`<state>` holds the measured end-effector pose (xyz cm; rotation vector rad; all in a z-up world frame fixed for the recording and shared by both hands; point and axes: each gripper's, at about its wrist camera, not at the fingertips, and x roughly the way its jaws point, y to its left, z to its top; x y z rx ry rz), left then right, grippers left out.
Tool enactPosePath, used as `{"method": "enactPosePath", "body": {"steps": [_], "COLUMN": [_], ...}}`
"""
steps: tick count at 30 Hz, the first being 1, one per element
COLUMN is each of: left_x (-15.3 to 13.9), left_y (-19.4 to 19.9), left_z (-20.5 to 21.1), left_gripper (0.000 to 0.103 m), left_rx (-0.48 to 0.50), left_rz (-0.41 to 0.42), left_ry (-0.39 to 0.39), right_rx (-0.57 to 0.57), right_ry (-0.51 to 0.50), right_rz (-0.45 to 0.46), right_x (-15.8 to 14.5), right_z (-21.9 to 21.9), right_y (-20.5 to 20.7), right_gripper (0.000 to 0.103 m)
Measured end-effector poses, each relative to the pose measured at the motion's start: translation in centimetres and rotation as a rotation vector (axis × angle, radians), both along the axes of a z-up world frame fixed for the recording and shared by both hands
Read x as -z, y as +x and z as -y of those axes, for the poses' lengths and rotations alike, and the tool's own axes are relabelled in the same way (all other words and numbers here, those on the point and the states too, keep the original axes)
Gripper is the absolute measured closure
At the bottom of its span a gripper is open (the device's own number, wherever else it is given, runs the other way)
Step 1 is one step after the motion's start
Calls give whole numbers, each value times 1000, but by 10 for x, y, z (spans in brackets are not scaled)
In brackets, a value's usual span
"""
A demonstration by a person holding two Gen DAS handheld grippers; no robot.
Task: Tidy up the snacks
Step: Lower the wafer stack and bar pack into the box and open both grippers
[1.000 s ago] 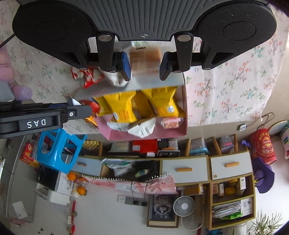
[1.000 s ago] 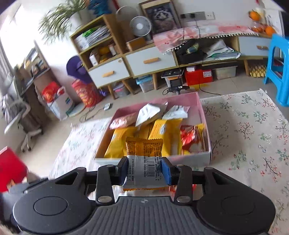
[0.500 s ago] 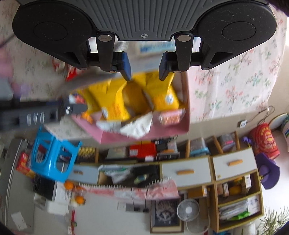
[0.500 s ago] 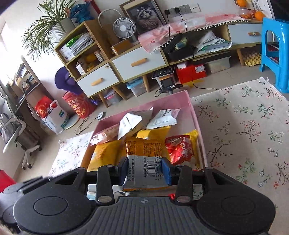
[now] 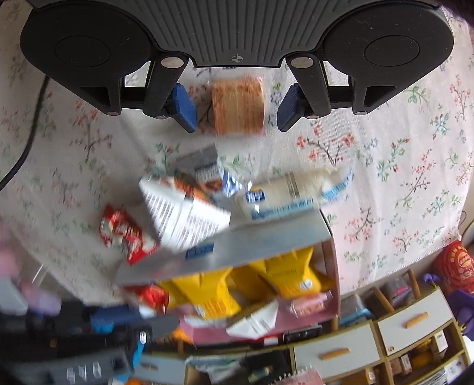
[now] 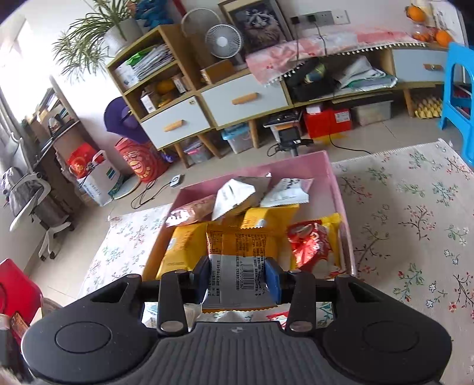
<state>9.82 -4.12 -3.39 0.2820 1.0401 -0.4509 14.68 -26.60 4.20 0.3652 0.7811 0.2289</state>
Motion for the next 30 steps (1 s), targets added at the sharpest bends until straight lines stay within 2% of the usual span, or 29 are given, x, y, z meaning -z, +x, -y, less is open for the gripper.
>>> {"method": "enactPosePath", "body": {"steps": [2,3,7,12,19,22,30], "left_x": [2,2,-9,-39,-65,-67,-52], "left_y": [-3,-3,-5,0,39,56,107], "left_z": [1,0,4,14,35,46,67], "left_gripper": [52,70,70,70,70,70,70], "left_rx": [-1,0,-9,14,-20,-37,-106], "left_rz": [11,13,60,142,214,224,244], "left_ry": [14,6,24,-12,-52,-59,-39], "right_rx": [-9,-13,-8,17,47,62,81], "right_ry": [-4,-8,-10,12,53,63,35], "right_rz": [5,8,12,17,16,19,8], "right_x": [-1,-2,-3,-3,1,3,13], "right_z": [-1,-1,3,10,21,27,35], "right_y": [0,0,0,4,12,16,28], "right_gripper": [73,73,73,73,73,73,73]}}
